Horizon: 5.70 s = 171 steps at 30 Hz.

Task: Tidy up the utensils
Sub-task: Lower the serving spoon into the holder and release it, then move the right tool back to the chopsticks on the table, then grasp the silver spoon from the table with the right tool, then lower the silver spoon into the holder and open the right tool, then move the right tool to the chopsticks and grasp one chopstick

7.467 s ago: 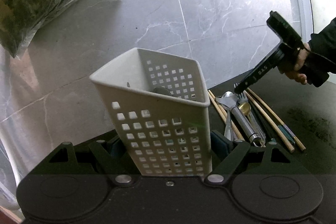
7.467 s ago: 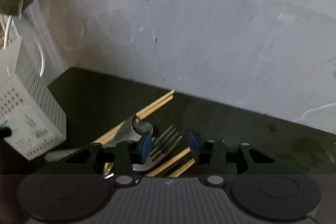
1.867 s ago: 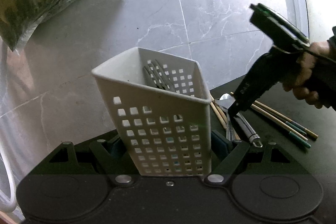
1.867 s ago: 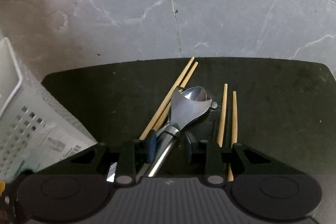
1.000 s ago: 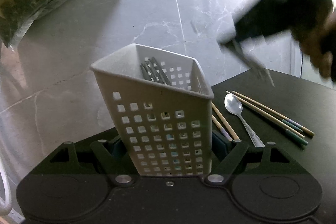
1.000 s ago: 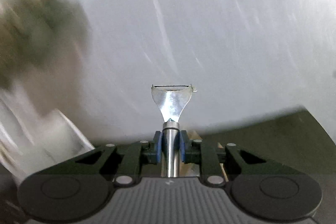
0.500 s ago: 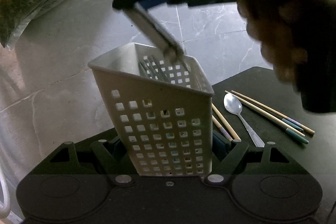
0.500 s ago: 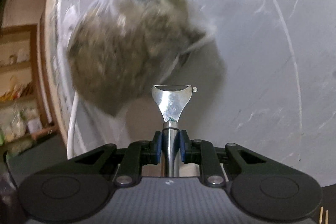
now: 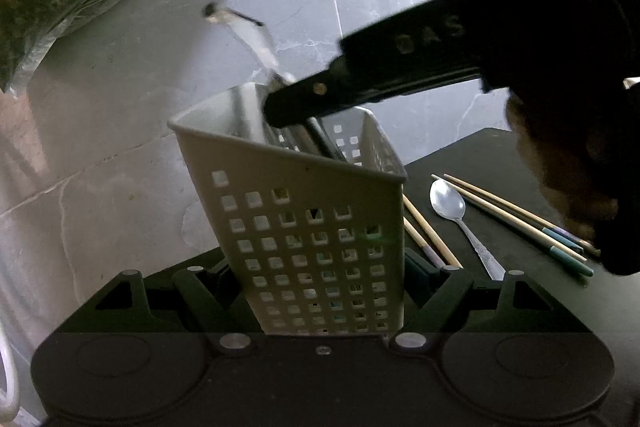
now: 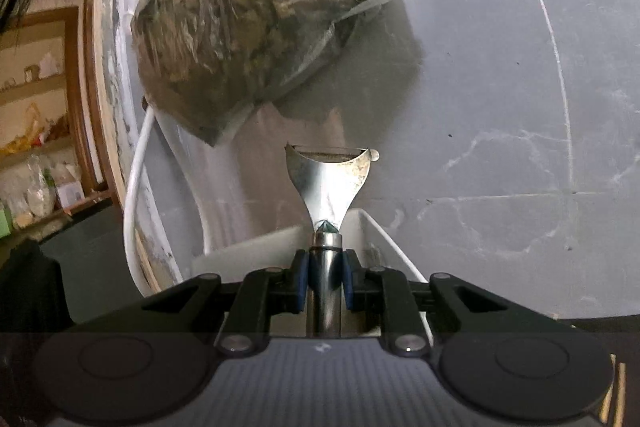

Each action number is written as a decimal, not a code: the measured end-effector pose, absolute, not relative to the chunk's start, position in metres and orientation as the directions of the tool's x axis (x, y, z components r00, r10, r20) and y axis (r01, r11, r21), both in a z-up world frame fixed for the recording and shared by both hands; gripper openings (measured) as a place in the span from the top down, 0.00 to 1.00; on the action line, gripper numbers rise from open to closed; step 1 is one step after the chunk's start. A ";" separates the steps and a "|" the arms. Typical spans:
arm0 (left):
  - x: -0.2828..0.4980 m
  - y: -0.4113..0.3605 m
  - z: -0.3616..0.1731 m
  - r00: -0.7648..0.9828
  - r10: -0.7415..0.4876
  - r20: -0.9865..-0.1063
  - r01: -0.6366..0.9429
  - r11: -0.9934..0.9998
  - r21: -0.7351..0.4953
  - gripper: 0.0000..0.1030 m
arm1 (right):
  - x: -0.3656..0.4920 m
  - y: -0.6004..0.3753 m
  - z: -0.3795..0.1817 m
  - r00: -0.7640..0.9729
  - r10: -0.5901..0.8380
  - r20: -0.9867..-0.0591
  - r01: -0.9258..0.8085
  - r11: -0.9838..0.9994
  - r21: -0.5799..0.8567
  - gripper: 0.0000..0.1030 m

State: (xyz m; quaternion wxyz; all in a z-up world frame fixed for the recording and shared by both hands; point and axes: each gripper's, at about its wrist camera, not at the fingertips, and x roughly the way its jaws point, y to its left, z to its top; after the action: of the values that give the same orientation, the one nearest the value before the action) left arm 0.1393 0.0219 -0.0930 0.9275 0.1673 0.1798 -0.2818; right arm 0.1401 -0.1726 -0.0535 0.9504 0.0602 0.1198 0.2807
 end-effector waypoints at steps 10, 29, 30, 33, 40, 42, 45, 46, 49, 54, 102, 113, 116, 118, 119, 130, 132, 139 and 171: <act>0.143 0.023 -0.090 0.773 -0.458 -0.439 0.583 0.786 0.205 0.21 | 0.127 -0.225 -0.029 0.850 0.468 -0.242 -0.429 0.881 0.200 0.44; 0.148 -0.001 -0.075 0.796 -0.354 -0.491 0.495 0.848 0.191 0.21 | 0.232 -0.305 -0.125 0.660 0.389 -0.643 -0.441 0.893 0.087 0.57; 0.148 -0.002 -0.076 0.799 -0.348 -0.491 0.490 0.850 0.195 0.21 | 0.233 -0.305 -0.127 0.653 0.385 -0.653 -0.446 0.892 0.080 0.58; 0.148 -0.007 -0.077 0.803 -0.331 -0.496 0.477 0.856 0.201 0.21 | 0.229 -0.304 -0.131 0.663 0.391 -0.638 -0.464 0.884 0.059 0.75; 0.150 -0.018 -0.076 0.807 -0.304 -0.506 0.460 0.862 0.215 0.20 | 0.228 -0.302 -0.128 0.707 0.385 -0.593 -0.447 0.893 0.048 0.89; 0.149 -0.020 -0.075 0.809 -0.298 -0.507 0.456 0.863 0.220 0.20 | 0.227 -0.302 -0.127 0.721 0.382 -0.578 -0.438 0.898 0.047 0.92; 0.150 -0.022 -0.076 0.810 -0.293 -0.508 0.452 0.864 0.223 0.20 | 0.226 -0.303 -0.125 0.732 0.378 -0.567 -0.432 0.901 0.043 0.94; 0.150 -0.021 -0.076 0.811 -0.292 -0.507 0.450 0.865 0.223 0.20 | 0.225 -0.303 -0.125 0.733 0.380 -0.564 -0.432 0.901 0.045 0.94; 0.151 -0.022 -0.077 0.813 -0.288 -0.507 0.445 0.868 0.221 0.20 | 0.223 -0.304 -0.125 0.738 0.379 -0.558 -0.425 0.904 0.052 0.96; 0.150 -0.022 -0.078 0.814 -0.286 -0.505 0.442 0.869 0.221 0.20 | 0.219 -0.311 -0.120 0.754 0.381 -0.535 -0.391 0.915 0.101 0.98; 0.151 0.011 -0.082 0.792 -0.378 -0.480 0.504 0.848 0.163 0.23 | 0.148 -0.136 0.000 0.922 0.384 -0.056 -0.388 0.904 -0.179 0.98; 0.151 0.009 -0.082 0.792 -0.376 -0.482 0.503 0.848 0.165 0.23 | 0.149 -0.132 0.001 0.904 0.396 -0.163 -0.421 0.889 -0.179 0.79; 0.150 0.009 -0.082 0.791 -0.377 -0.483 0.505 0.847 0.167 0.23 | 0.147 -0.134 0.006 0.903 0.395 -0.170 -0.421 0.893 -0.160 0.62; 0.150 0.008 -0.082 0.790 -0.376 -0.484 0.507 0.845 0.169 0.23 | 0.146 -0.135 0.011 0.906 0.385 -0.175 -0.411 0.899 -0.149 0.57; 0.150 0.008 -0.082 0.790 -0.375 -0.485 0.506 0.846 0.169 0.23 | 0.146 -0.136 0.013 0.908 0.378 -0.179 -0.404 0.904 -0.142 0.54; 0.153 0.005 -0.082 0.790 -0.371 -0.489 0.504 0.847 0.172 0.23 | 0.132 -0.208 0.022 0.959 0.190 -0.212 -0.204 0.978 -0.050 0.11; 0.153 0.005 -0.083 0.791 -0.373 -0.485 0.505 0.845 0.175 0.23 | 0.123 -0.240 0.011 0.960 0.084 -0.269 -0.094 0.995 -0.025 0.11; 0.150 0.007 -0.084 0.795 -0.377 -0.476 0.509 0.841 0.185 0.22 | 0.108 -0.316 -0.043 0.843 -0.125 -0.523 0.101 0.992 -0.075 0.21; 0.149 0.009 -0.083 0.791 -0.385 -0.475 0.515 0.838 0.179 0.22 | 0.128 -0.292 -0.111 0.653 -0.074 -0.753 0.099 0.995 -0.012 0.58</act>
State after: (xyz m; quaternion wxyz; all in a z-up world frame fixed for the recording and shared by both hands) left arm 0.1494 0.0092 -0.0835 0.9343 0.1511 0.2153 -0.2407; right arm 0.1276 -0.2919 -0.1113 0.9091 0.0150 0.4136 -0.0478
